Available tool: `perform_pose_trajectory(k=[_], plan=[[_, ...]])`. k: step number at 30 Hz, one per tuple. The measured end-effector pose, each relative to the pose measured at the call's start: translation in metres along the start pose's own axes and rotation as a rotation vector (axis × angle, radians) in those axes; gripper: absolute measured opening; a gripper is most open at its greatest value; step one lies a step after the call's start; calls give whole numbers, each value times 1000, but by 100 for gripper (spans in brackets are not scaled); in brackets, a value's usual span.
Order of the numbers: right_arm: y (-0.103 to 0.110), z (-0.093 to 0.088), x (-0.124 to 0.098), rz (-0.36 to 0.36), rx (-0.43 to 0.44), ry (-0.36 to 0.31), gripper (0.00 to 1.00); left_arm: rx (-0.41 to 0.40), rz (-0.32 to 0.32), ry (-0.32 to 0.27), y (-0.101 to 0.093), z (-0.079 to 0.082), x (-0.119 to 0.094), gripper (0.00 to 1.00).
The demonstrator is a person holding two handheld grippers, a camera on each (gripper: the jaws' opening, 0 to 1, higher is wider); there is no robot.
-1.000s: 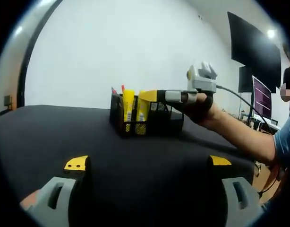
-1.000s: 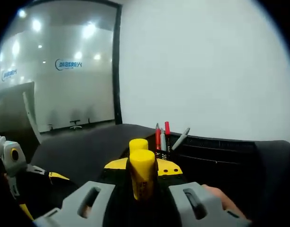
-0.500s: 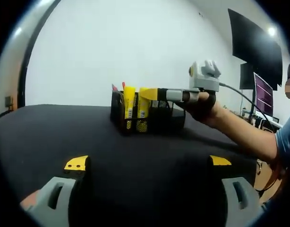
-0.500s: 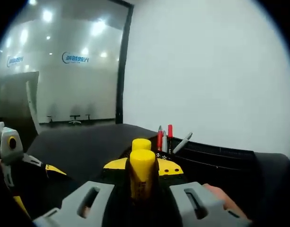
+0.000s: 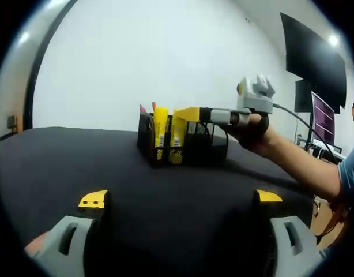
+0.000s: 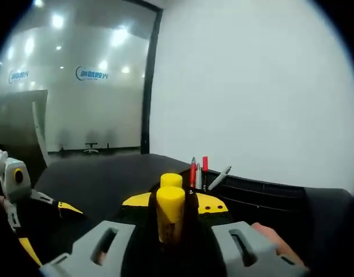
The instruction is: Pick up pens and glue sticks and place them into the holder.
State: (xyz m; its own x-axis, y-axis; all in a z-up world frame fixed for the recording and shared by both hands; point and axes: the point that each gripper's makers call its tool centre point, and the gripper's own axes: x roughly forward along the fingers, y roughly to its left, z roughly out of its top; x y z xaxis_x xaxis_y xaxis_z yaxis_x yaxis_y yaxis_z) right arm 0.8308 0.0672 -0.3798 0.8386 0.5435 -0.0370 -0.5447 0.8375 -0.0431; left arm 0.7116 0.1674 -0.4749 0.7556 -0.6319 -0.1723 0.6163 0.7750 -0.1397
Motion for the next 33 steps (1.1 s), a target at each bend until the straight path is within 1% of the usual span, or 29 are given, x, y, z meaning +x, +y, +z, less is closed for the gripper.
perform_pose_trajectory(k=[6, 9, 12, 14, 15, 17, 21, 25, 28, 30, 33], plan=[[-3, 19, -14, -8, -5, -23, 24, 3, 12, 27, 1, -5, 2, 96], [-5, 31, -21, -11, -7, -41, 24, -1, 13, 30, 3, -5, 3, 96], [-6, 39, -27, -17, -16, -50, 24, 4, 14, 32, 4, -6, 4, 96], [-9, 43, -31, -24, -18, -53, 24, 0, 6, 28, 1, -5, 3, 96], [-10, 45, -33, -26, -17, -57, 24, -3, 0, 14, 0, -3, 2, 96], [-9, 46, -40, -32, -20, -61, 24, -9, -3, 8, 0, -1, 2, 96], [-16, 52, -48, -44, -24, -68, 24, -24, -8, -8, -1, 1, 2, 96], [-20, 58, -57, -56, -25, -78, 24, -16, -4, -8, -1, 1, 3, 96], [-21, 62, -64, -65, -28, -83, 24, -13, 1, 6, -1, -2, 4, 96], [-23, 61, -68, -76, -26, -77, 24, -4, 5, 16, -1, -4, 4, 96], [-24, 61, -74, -81, -26, -76, 24, 0, 2, 15, -1, -4, 4, 96]])
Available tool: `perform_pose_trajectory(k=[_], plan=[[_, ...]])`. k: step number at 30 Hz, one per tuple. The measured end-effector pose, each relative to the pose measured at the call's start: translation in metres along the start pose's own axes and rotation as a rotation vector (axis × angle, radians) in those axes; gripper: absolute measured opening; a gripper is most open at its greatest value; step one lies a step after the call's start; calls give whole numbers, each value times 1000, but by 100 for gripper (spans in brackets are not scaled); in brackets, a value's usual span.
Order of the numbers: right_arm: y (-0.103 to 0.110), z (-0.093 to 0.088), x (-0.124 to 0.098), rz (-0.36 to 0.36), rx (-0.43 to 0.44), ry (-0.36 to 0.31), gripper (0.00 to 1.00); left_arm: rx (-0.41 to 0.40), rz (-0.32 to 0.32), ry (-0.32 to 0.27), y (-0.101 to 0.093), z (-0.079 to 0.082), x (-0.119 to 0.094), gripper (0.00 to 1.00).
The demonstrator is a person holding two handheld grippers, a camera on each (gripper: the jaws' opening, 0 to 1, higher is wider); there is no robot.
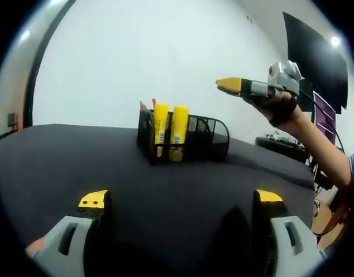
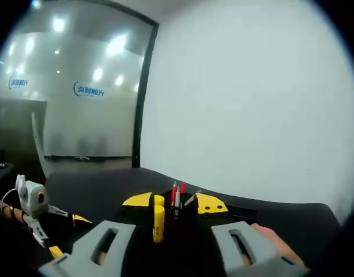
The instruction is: Pick up pens and glue sticks and place them into the holder.
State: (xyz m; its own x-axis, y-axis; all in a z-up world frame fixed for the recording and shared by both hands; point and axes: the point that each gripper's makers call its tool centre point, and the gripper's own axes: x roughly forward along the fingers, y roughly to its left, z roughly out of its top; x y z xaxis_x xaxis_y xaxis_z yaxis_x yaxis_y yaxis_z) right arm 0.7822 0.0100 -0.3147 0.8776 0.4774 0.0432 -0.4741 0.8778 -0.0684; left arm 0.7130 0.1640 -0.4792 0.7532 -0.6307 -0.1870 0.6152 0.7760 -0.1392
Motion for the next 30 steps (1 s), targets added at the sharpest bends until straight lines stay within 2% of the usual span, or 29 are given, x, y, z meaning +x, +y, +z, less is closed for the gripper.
perform_pose_trajectory(k=[4, 10, 19, 26, 30], plan=[[1, 0, -12, -4, -4, 1, 24, -6, 2, -15, 1, 3, -1, 96], [-10, -7, -28, -22, -4, 13, 24, 6, 6, -45, 3, 8, -2, 96], [-30, -36, -63, -54, 14, 56, 28, 1, 4, -61, 3, 11, -2, 96], [-41, -54, -90, -83, 39, 73, 32, 7, 3, -50, 3, 9, -1, 96], [-46, -65, -102, -73, 42, 74, 38, 6, 3, -50, 4, 9, -1, 96]])
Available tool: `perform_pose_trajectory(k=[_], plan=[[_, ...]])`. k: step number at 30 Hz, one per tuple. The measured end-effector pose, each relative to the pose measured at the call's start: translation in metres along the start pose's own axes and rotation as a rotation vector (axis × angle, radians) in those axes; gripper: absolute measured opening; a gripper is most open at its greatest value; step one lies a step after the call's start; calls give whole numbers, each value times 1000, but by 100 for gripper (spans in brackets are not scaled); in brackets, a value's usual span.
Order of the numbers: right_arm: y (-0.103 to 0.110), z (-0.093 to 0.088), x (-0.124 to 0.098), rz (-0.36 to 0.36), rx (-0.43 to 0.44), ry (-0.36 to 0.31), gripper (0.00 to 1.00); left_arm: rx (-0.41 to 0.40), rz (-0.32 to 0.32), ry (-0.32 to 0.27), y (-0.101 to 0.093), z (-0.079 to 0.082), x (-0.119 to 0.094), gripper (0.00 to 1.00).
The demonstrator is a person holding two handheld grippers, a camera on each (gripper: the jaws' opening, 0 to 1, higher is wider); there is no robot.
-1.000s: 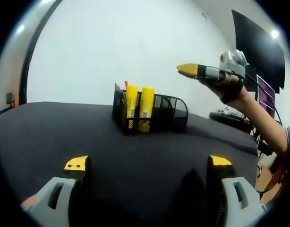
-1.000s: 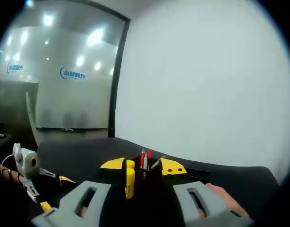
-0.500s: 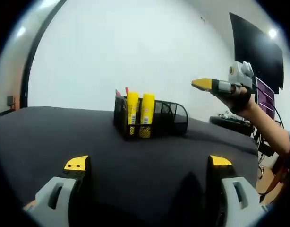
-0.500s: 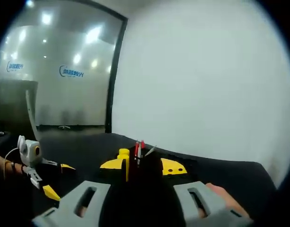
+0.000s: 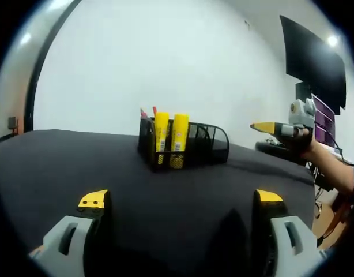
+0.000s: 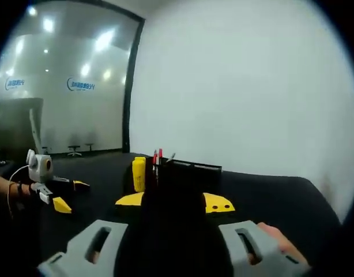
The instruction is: Pick up pens and glue sticks and place them into the holder.
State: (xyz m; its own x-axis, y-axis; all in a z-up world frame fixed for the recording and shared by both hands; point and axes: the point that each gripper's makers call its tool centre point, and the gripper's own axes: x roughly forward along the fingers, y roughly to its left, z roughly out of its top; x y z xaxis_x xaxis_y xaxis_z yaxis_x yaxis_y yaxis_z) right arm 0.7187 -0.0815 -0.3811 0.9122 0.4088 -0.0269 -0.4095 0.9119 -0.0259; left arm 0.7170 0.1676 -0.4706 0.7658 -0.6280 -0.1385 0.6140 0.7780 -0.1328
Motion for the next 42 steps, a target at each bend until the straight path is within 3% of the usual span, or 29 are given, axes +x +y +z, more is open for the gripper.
perform_pose_trajectory(k=[15, 25, 30, 36, 42], plan=[[3, -38, -23, 41, 28, 37, 70, 6, 5, 3, -2, -1, -2, 96], [-6, -48, -31, 47, 68, 21, 92, 15, 4, 11, -4, -2, -2, 96], [-13, -52, -38, 30, 75, 7, 93, 12, -2, 3, -7, -2, -4, 96], [-22, -66, -48, 1, 65, 47, 93, 20, -16, -3, -12, -1, -6, 96], [-26, -63, -56, -21, 34, 49, 93, 18, -17, 14, -12, -4, -5, 96]])
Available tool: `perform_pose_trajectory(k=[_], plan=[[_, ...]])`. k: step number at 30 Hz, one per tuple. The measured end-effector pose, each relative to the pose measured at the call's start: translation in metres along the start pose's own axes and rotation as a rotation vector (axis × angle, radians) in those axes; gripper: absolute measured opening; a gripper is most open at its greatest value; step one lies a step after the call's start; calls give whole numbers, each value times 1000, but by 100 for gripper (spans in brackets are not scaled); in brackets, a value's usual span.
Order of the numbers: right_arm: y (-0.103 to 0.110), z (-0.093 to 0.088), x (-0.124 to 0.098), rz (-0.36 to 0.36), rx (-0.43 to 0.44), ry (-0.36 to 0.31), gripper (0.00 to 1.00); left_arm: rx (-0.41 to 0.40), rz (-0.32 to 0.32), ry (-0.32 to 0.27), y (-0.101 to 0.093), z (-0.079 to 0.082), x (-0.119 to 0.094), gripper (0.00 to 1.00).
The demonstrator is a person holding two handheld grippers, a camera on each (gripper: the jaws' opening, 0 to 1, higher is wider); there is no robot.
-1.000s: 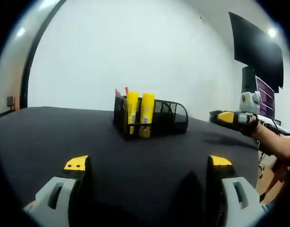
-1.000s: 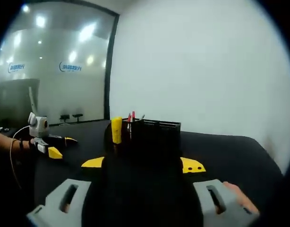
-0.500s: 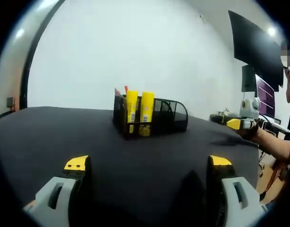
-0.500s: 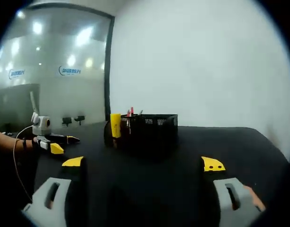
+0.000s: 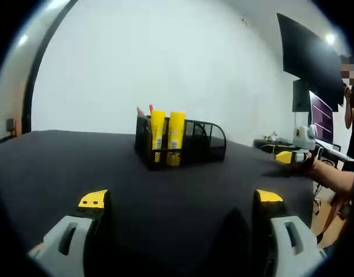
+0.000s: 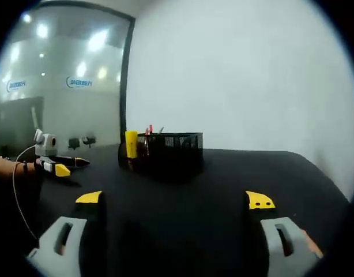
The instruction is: Pick up pens and glue sticks and place them into the holder.
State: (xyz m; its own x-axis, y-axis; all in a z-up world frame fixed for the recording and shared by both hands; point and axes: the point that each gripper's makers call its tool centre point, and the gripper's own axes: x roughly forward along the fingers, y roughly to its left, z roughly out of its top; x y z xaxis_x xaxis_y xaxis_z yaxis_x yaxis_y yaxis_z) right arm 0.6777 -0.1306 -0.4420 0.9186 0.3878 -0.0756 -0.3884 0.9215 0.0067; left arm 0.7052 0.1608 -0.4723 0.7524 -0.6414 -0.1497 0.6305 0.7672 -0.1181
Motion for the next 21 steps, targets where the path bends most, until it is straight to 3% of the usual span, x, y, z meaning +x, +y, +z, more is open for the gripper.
perform_pose_trajectory(k=[6, 8, 9, 13, 19, 21], plan=[[1, -7, -13, -8, 13, 2, 92, -4, 4, -2, 1, 1, 0, 96], [2, -9, -15, -18, 20, -2, 91, 0, 53, 34, 10, -6, 2, 96], [0, -8, -15, -28, 18, -11, 88, 2, 42, 68, 8, -12, 3, 96], [-1, -3, -17, -33, -9, -48, 86, 30, -3, 39, -4, -8, 3, 96], [-6, 2, -17, -29, 31, -76, 86, 68, -27, 81, -7, -7, 3, 96], [-6, 2, -18, -39, 34, -74, 84, 94, -21, 67, -4, -1, 2, 96]])
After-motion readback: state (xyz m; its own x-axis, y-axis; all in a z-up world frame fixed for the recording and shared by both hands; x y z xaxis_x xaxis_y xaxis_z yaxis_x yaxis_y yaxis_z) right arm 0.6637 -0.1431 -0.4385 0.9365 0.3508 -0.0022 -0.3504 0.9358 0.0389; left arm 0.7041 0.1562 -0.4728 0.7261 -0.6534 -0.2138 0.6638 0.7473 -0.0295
